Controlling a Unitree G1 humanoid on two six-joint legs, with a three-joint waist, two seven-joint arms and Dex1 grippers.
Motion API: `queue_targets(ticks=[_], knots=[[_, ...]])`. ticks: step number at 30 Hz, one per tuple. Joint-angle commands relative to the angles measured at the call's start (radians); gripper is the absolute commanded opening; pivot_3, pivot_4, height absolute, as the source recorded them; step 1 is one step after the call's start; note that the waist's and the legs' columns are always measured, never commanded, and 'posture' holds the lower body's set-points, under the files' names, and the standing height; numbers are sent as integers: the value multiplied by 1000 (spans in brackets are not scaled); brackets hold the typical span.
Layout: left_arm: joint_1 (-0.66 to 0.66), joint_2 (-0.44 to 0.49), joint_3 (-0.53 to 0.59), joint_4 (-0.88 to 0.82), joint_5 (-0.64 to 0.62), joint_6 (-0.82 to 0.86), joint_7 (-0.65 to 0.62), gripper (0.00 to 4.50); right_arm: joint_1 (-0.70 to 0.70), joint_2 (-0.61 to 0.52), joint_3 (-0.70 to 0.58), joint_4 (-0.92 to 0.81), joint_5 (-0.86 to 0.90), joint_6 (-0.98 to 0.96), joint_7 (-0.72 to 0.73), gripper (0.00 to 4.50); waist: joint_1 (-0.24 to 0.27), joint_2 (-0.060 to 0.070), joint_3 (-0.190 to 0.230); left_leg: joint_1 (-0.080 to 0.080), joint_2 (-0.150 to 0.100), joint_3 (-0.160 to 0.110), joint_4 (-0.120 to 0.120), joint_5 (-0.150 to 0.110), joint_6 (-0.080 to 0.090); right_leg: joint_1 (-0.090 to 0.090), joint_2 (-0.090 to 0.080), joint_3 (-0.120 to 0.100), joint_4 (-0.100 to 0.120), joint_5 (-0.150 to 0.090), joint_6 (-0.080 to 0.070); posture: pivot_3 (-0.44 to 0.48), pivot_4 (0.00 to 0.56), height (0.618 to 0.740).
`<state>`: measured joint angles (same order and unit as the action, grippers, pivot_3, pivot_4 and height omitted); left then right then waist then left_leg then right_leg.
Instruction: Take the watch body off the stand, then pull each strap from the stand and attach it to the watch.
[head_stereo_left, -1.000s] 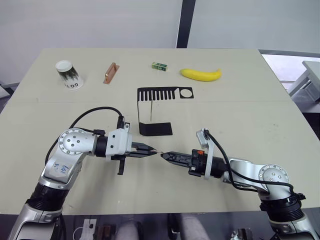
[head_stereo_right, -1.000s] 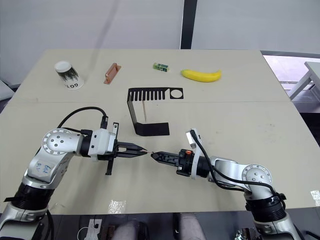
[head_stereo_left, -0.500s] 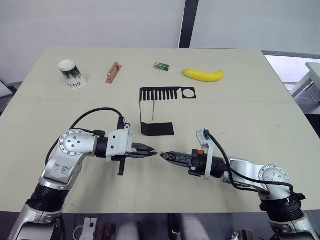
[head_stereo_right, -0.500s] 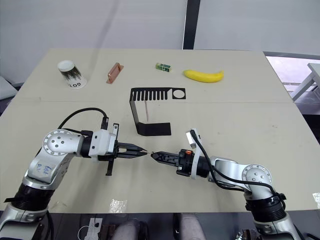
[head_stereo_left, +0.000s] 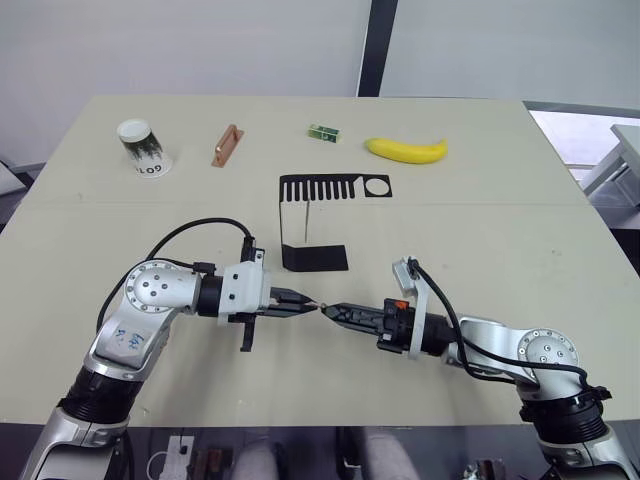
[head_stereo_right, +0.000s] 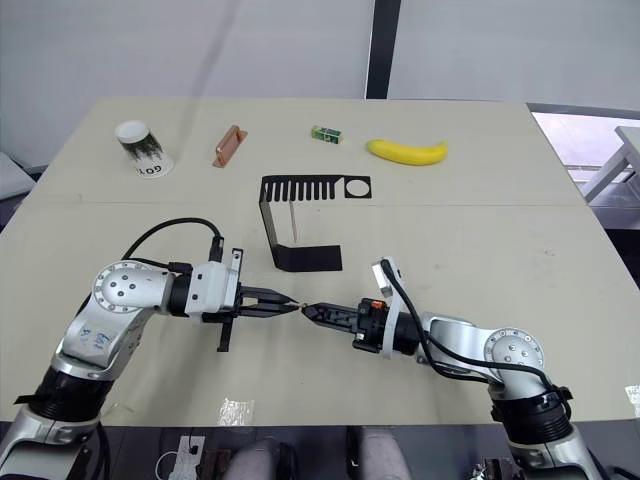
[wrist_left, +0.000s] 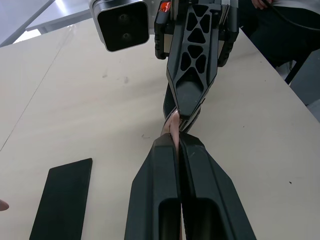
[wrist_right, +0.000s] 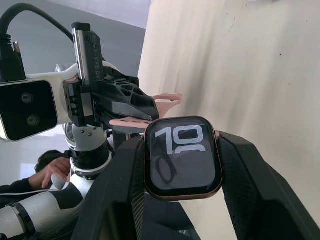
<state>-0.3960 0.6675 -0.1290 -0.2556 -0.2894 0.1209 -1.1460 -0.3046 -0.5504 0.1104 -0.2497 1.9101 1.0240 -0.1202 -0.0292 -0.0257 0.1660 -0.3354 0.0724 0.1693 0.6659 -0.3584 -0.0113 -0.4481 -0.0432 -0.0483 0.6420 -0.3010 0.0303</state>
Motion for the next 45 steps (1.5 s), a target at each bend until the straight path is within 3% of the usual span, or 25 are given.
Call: queue_targets(ticks=[1,24,45], knots=[[-29,-10,-12,-10,8,-10,13,0,-7,-4,4,-45,33,-5,3,1593,0,0,0,0,0,0,0,0,0,0,0,0,0,0,0,0,150,740],[-131,-12,-119,-25,124,21,-9,0,-13,-2,26,-46,48,-14,-3,1593,1,0,0,0,0,0,0,0,0,0,0,0,0,0,0,0,150,740],[-138,-49,-149,-19,191,27,3,0,-13,-10,30,-51,59,-8,1,1593,1,0,0,0,0,0,0,0,0,0,0,0,1,0,0,0,150,740]])
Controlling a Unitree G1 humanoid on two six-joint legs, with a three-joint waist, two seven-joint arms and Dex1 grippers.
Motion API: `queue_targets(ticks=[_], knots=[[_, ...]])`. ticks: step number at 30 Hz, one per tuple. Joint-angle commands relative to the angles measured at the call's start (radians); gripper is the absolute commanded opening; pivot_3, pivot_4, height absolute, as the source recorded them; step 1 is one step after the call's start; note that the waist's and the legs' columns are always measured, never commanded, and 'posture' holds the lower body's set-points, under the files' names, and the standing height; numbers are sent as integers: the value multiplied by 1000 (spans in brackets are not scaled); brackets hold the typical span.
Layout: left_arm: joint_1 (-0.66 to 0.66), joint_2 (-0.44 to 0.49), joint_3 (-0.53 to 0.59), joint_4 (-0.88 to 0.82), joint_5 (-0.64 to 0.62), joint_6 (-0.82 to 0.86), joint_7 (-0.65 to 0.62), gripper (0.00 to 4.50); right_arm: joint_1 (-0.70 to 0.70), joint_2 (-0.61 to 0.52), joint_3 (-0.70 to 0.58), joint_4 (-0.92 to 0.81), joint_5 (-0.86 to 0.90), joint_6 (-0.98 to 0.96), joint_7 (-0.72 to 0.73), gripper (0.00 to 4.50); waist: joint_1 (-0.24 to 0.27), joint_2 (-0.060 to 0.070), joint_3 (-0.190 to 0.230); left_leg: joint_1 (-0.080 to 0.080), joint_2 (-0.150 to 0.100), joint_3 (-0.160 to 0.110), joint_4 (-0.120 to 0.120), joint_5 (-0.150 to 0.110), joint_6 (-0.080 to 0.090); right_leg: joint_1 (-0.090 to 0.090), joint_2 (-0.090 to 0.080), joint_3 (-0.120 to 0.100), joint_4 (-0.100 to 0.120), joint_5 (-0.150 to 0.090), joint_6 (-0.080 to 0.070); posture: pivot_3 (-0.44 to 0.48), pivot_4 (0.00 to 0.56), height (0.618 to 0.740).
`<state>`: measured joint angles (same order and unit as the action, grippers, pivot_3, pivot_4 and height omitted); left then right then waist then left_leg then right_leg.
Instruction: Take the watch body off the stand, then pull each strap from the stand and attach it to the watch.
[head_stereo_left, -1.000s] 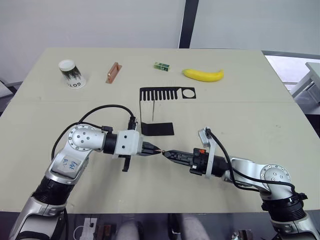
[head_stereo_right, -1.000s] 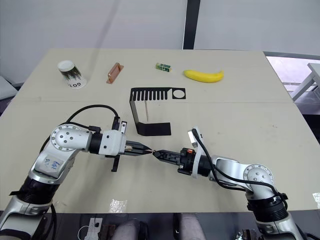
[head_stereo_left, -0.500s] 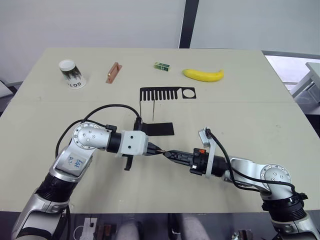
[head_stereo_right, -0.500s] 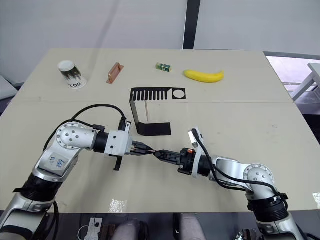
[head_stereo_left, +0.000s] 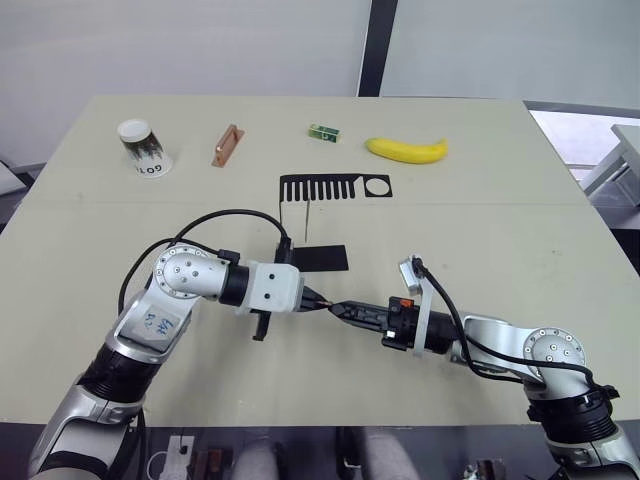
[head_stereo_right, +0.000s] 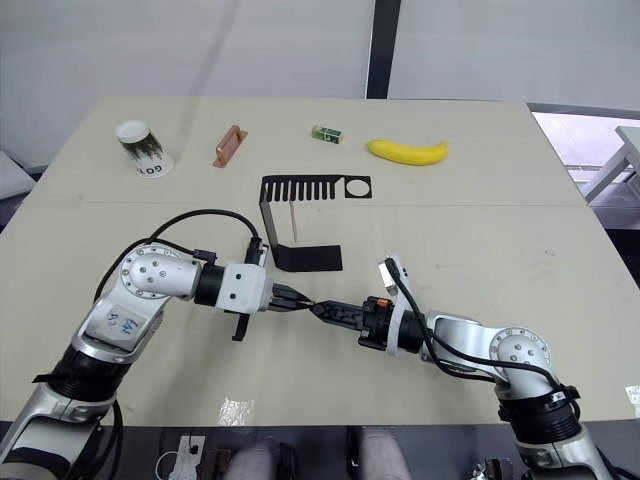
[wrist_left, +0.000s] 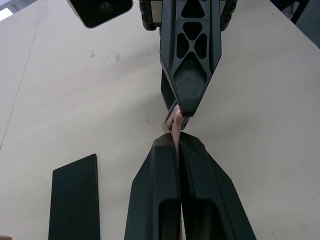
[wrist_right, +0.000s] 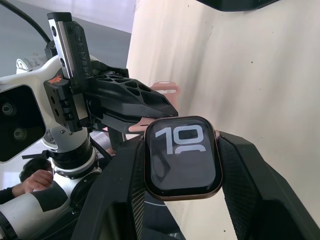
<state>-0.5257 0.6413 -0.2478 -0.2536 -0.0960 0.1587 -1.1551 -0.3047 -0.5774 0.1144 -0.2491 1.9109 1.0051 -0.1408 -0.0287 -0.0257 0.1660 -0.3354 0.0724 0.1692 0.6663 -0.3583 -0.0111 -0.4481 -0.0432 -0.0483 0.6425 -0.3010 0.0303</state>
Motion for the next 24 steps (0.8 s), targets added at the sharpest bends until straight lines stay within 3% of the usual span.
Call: queue_targets(ticks=[1,24], knots=[[-8,-24,-31,-21,-1,-10,13,0,-13,17,27,-52,59,11,22,1593,0,0,0,0,0,0,0,0,0,0,0,0,0,0,0,0,150,740],[11,-35,-41,-17,19,-3,20,0,-11,15,34,-61,59,14,28,1593,0,0,0,0,0,0,0,0,0,0,0,0,0,0,0,0,150,740]])
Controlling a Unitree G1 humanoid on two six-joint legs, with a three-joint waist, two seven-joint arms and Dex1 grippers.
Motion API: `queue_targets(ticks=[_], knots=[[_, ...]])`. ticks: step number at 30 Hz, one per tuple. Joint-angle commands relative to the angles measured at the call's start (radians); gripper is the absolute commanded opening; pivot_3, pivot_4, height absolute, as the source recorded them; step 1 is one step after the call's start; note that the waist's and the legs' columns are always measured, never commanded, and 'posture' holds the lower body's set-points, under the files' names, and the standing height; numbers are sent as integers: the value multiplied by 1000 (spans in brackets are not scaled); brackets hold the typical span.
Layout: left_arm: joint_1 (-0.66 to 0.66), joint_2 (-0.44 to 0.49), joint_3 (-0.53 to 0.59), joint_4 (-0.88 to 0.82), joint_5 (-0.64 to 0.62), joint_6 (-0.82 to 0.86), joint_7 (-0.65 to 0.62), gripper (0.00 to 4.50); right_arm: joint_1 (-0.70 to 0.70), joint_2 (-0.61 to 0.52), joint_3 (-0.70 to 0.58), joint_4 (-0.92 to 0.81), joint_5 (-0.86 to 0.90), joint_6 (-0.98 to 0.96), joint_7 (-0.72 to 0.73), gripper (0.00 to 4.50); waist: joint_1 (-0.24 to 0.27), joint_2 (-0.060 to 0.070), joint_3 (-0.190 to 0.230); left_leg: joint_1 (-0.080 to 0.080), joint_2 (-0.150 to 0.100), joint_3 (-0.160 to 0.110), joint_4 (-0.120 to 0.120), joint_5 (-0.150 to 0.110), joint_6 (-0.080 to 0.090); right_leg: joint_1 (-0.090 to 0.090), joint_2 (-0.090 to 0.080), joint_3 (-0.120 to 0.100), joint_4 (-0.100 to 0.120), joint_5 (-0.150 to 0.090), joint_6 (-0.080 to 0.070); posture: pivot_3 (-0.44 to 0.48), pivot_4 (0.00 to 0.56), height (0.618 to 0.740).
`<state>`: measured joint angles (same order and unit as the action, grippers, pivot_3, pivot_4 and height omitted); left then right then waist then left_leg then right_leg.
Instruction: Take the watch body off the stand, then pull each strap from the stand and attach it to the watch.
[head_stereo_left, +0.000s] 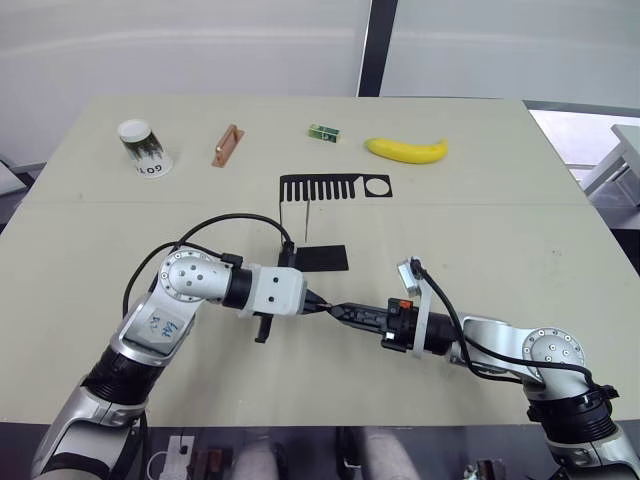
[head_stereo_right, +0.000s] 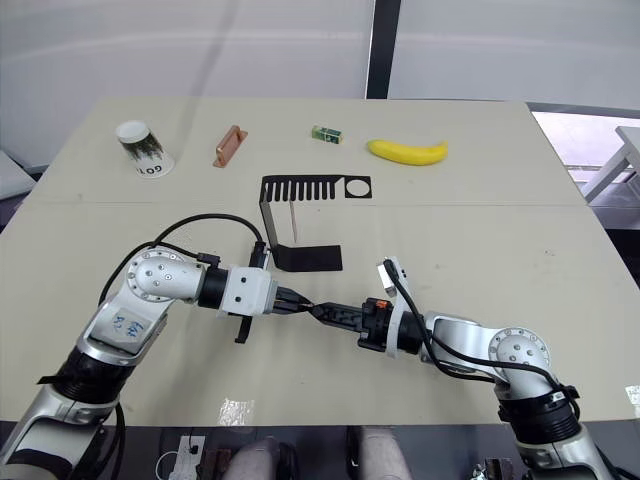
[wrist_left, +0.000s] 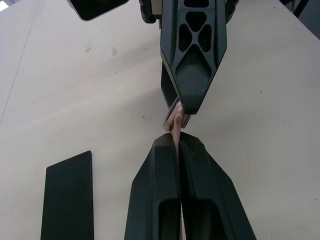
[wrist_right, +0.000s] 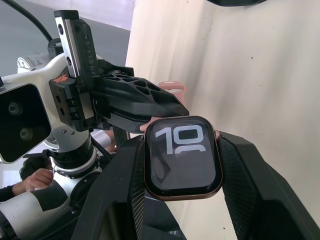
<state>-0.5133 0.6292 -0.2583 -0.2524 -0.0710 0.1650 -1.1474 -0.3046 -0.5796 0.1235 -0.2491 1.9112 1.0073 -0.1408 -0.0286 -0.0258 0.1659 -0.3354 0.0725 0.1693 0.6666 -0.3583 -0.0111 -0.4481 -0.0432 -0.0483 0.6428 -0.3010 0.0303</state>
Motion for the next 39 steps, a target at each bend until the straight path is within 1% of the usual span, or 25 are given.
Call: queue_targets(ticks=[1,18,21,22,24,26,27,28,29,30,32,33,34,35,36,37,38,39], knots=[[-1,-24,-30,-18,-7,-8,14,0,-11,17,25,-61,59,12,28,1593,0,0,0,0,0,0,0,0,0,0,0,0,0,0,0,0,150,740],[-1,-27,-17,-35,-24,6,15,0,-10,18,28,-64,61,8,26,1593,0,0,0,0,0,0,0,0,0,0,0,0,0,0,0,0,150,740],[11,-16,18,-70,-80,34,-3,962,-7,16,29,-65,60,8,27,1593,0,0,0,0,0,0,0,0,0,0,0,0,0,0,0,0,150,740],[23,9,39,-81,-90,34,-14,1339,-7,14,28,-66,60,8,27,1593,-1,0,0,0,0,0,0,0,0,0,0,0,0,0,0,0,150,740],[62,81,92,-98,-124,40,-59,2264,-5,6,24,-70,60,8,31,1593,-6,0,0,0,0,0,0,0,0,0,0,0,1,0,0,0,150,740],[113,172,163,-78,-143,21,-93,3231,-1,-8,13,-76,53,11,46,1593,-9,0,0,1,1,0,0,0,0,0,0,0,1,0,0,0,150,740],[141,216,199,-61,-154,6,-112,3785,0,-16,5,-81,42,13,60,1593,-11,0,0,1,1,0,0,0,-1,0,0,0,2,0,-1,0,150,740],[173,256,242,-34,-168,-21,-133,4232,1,-26,-5,-92,11,18,87,1593,-11,0,0,1,1,0,0,0,-1,-1,0,0,2,0,-1,0,150,740],[204,284,285,-13,-196,-35,-156,4457,0,-38,-20,-118,-50,21,143,1593,-9,0,0,1,1,0,0,0,-1,0,0,0,2,0,-1,0,150,740],[234,301,335,10,-226,-44,-173,4500,1,-56,-36,-154,-111,24,204,1593,-6,0,0,1,1,0,0,0,-1,0,0,0,1,0,-1,0,150,740],[281,322,404,29,-287,-67,-212,4500,7,-89,-51,-235,-296,-21,343,1593,-3,1,1,0,1,0,0,0,0,-1,0,0,0,0,-1,0,150,740],[298,323,437,22,-331,-60,-224,4500,18,-133,-31,-300,-459,-90,453,1593,-1,1,0,0,1,0,0,-1,1,-1,0,-1,-1,0,-1,0,150,740],[309,321,466,13,-373,-44,-227,4500,32,-183,8,-360,-649,-192,565,1593,2,1,0,0,1,0,0,-1,1,-1,0,-2,-1,0,-1,0,150,740],[315,313,495,-1,-425,-2,-216,4500,50,-257,81,-402,-880,-333,678,1593,7,1,1,-1,1,0,0,-2,1,-1,-1,-2,-2,0,0,0,150,740],[319,307,518,-10,-468,34,-202,4500,75,-315,152,-408,-1118,-524,784,1593,10,1,0,-2,1,-1,0,-2,2,0,-1,-3,-5,0,1,0,150,740],[330,307,535,-17,-498,64,-195,4500,109,-352,190,-393,-1268,-669,869,1593,13,0,0,-2,0,-2,0,-2,2,0,-1,-4,-5,0,1,0,150,740],[346,308,547,-21,-514,74,-197,4500,141,-360,202,-357,-1378,-801,913,1593,15,-1,0,-2,0,-2,0,-3,2,1,-1,-4,-6,0,2,0,150,740],[362,311,552,-26,-525,76,-207,4500,169,-354,195,-324,-1424,-877,947,1593,15,-1,-1,-2,-1,-1,0,-3,2,1,-1,-4,-7,0,3,0,150,740]])
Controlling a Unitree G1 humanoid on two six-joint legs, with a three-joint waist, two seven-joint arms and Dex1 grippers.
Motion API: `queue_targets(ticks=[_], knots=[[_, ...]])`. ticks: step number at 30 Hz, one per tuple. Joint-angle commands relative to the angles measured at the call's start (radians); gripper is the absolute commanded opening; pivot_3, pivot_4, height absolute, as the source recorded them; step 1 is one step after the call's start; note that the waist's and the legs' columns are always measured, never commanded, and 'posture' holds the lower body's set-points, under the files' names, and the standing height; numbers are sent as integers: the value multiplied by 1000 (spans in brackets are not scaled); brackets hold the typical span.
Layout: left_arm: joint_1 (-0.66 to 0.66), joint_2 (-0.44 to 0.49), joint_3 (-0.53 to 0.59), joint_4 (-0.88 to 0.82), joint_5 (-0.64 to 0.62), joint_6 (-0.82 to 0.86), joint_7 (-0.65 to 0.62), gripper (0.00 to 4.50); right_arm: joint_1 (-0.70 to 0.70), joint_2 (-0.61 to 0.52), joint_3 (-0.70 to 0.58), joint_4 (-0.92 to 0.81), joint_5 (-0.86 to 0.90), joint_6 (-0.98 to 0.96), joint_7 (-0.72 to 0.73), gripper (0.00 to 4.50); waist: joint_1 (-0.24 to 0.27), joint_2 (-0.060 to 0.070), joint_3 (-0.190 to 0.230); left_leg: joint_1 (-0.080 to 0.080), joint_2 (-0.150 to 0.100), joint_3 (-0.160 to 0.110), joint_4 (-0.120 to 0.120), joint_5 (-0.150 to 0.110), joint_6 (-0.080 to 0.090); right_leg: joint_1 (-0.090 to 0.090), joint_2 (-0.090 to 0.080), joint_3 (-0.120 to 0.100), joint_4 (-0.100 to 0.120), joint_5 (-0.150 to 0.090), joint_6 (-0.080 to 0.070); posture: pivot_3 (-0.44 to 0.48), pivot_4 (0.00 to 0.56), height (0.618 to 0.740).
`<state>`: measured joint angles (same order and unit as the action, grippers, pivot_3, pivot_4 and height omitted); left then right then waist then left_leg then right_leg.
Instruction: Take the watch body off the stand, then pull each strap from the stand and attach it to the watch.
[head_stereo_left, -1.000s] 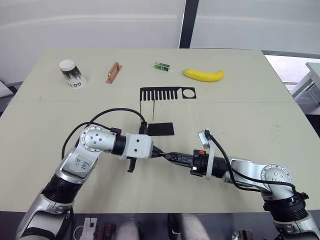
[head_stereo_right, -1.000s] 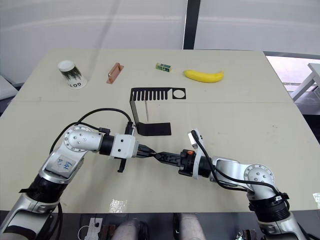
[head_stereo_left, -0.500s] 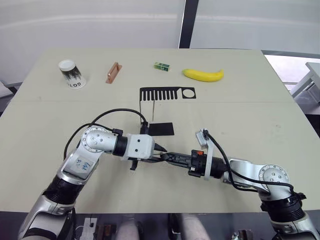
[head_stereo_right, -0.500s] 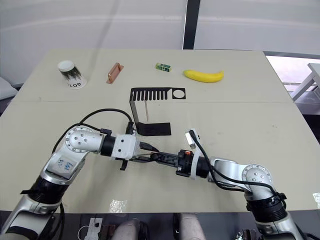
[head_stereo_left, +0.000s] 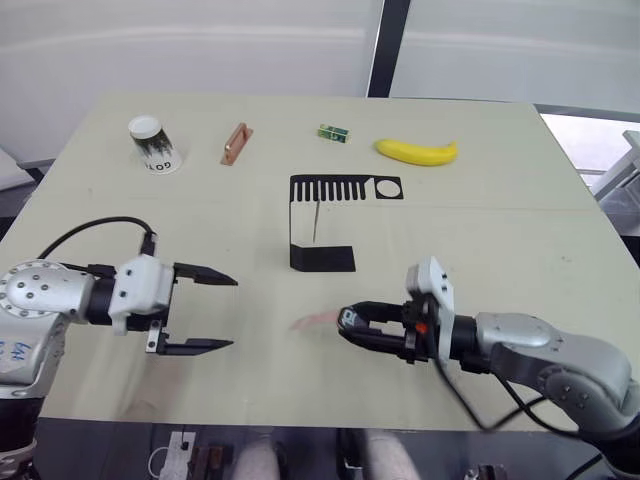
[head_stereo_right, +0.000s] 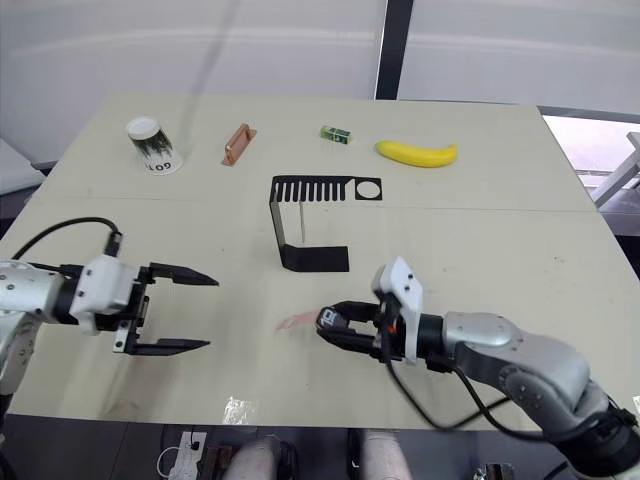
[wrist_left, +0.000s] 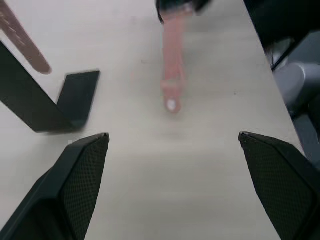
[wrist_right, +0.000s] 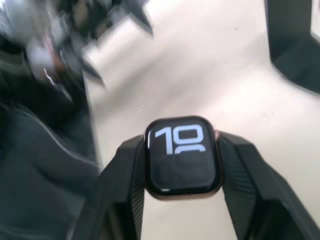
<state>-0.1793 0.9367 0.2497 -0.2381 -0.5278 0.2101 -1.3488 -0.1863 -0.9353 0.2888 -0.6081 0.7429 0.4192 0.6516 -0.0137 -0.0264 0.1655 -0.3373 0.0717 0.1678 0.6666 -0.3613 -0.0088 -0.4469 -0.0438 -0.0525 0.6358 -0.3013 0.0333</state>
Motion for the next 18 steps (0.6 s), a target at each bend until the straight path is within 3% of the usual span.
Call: queue_targets(ticks=[1,5,9,18], knots=[[42,3,46,-46,-68,23,-12,4500,71,3,23,64,-289,-341,181,1593,0,-1,0,0,0,0,0,0,0,0,0,0,0,0,0,0,150,740],[54,-8,39,-65,-87,38,10,4500,82,27,2,186,-441,-551,254,1593,-13,-2,1,2,0,4,2,0,0,0,0,2,2,0,1,0,150,740],[51,-11,38,-78,-99,56,22,4500,41,91,8,222,-455,-581,295,1593,-18,-2,1,4,1,5,4,0,-1,0,1,4,7,-1,-1,0,150,740],[76,-5,51,-103,-116,65,16,4500,-197,363,124,296,-390,-153,281,1593,-17,-2,1,4,2,4,6,1,-3,-2,2,4,12,-2,-5,0,150,740]])
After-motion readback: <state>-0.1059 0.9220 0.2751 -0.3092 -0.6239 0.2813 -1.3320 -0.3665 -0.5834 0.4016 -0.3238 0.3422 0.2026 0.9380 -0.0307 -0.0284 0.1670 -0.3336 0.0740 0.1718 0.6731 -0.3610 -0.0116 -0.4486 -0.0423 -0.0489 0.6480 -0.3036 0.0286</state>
